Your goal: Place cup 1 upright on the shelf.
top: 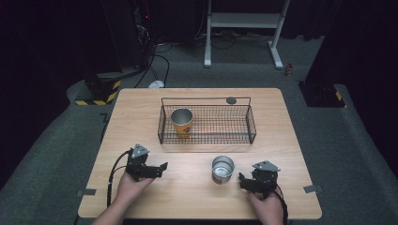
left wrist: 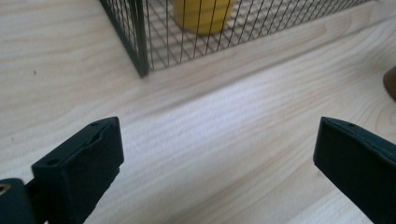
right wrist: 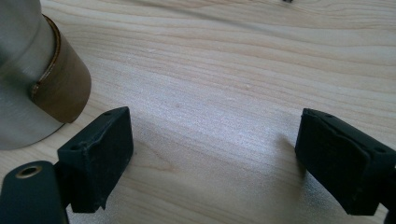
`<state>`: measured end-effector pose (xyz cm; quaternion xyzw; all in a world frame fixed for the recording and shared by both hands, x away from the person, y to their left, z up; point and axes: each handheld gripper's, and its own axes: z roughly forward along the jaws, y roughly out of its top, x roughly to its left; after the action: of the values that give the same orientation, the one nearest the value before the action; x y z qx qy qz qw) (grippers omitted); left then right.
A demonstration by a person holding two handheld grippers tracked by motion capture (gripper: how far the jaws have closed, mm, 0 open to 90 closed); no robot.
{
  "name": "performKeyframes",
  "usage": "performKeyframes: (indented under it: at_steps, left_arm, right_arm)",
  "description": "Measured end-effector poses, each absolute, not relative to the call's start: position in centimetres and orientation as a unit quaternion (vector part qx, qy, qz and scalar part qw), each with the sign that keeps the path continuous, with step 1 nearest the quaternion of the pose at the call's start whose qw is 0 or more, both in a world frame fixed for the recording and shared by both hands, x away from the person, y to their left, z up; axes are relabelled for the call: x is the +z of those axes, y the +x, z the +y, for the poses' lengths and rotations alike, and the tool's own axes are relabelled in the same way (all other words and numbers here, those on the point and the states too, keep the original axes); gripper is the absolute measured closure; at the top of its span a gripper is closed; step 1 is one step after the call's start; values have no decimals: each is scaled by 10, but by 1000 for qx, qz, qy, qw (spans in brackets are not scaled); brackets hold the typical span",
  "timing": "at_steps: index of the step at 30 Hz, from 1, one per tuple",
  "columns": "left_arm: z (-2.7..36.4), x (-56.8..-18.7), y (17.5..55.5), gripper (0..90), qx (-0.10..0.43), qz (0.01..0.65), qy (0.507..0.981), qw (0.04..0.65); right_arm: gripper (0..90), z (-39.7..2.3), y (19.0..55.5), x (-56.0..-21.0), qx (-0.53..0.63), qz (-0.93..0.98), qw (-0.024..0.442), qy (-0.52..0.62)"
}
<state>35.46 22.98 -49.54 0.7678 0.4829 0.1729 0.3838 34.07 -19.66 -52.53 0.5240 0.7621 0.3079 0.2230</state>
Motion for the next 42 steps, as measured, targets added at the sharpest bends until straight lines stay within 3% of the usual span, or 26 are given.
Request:
performKeyframes:
  at_steps: [20, 25, 42]
  left_arm:
    - [260, -524, 330, 1, 170, 507, 776, 334]
    - [266, -527, 329, 0, 202, 508, 781, 302]
    - [265, -530, 328, 9, 214, 507, 772, 317]
  right_arm:
    - [117, -196, 340, -525, 308, 761, 223, 525]
    - [120, -197, 340, -525, 310, 763, 222, 523]
    - [117, -198, 341, -525, 311, 766, 219, 518]
